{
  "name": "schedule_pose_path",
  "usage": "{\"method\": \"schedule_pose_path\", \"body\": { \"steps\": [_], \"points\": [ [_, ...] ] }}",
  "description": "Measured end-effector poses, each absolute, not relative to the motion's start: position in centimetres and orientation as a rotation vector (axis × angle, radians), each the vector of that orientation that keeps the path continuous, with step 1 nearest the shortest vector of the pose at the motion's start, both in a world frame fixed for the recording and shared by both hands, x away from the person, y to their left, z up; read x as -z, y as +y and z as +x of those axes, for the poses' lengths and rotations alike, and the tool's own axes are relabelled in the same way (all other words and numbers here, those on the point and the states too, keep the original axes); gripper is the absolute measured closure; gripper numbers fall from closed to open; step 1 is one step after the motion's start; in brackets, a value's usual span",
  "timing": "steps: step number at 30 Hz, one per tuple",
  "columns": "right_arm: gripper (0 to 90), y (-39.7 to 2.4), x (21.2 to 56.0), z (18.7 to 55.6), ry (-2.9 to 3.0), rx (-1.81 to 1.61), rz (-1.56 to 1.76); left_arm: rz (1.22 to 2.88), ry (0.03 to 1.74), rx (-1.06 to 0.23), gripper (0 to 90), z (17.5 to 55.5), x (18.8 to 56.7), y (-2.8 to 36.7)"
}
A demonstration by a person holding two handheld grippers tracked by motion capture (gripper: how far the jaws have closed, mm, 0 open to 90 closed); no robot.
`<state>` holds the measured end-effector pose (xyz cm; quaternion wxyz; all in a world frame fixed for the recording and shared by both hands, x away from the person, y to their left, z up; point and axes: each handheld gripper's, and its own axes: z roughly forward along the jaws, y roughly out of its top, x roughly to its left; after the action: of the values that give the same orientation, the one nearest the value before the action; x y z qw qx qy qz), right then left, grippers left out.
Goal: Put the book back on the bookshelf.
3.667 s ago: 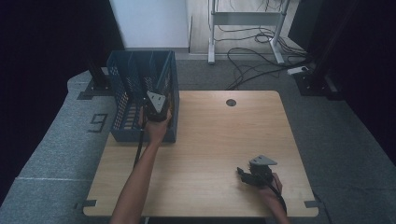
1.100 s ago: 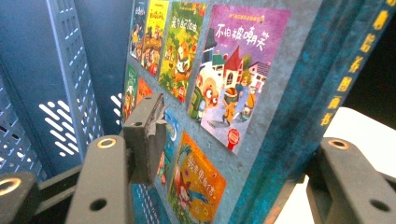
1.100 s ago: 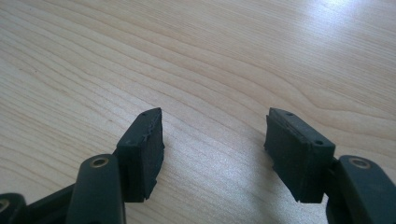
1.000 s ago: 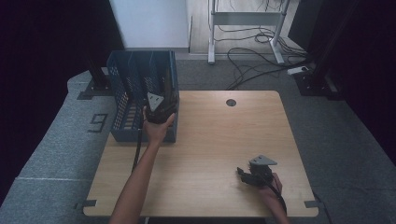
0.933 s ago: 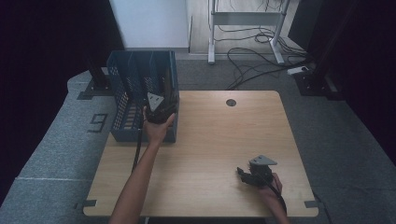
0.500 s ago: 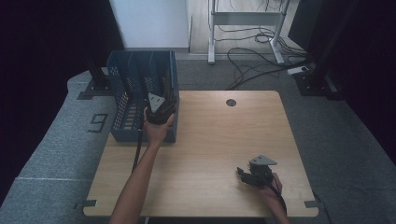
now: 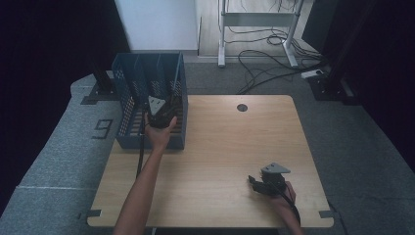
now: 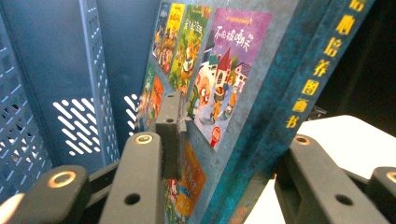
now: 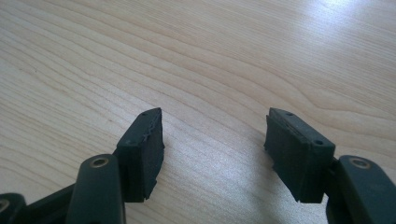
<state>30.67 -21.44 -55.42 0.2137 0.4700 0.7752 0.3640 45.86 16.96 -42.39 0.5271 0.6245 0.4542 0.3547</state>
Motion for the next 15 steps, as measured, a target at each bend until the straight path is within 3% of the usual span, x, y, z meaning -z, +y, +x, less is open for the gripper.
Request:
{"method": "schedule_pose_path", "body": {
  "steps": [15],
  "points": [
    [36.4, -21.43, 55.42, 30.66, 2.151, -1.01, 1.305, 1.506, 1.093, -0.825, 54.5, 45.75, 42.94, 16.69]
  ]
}}
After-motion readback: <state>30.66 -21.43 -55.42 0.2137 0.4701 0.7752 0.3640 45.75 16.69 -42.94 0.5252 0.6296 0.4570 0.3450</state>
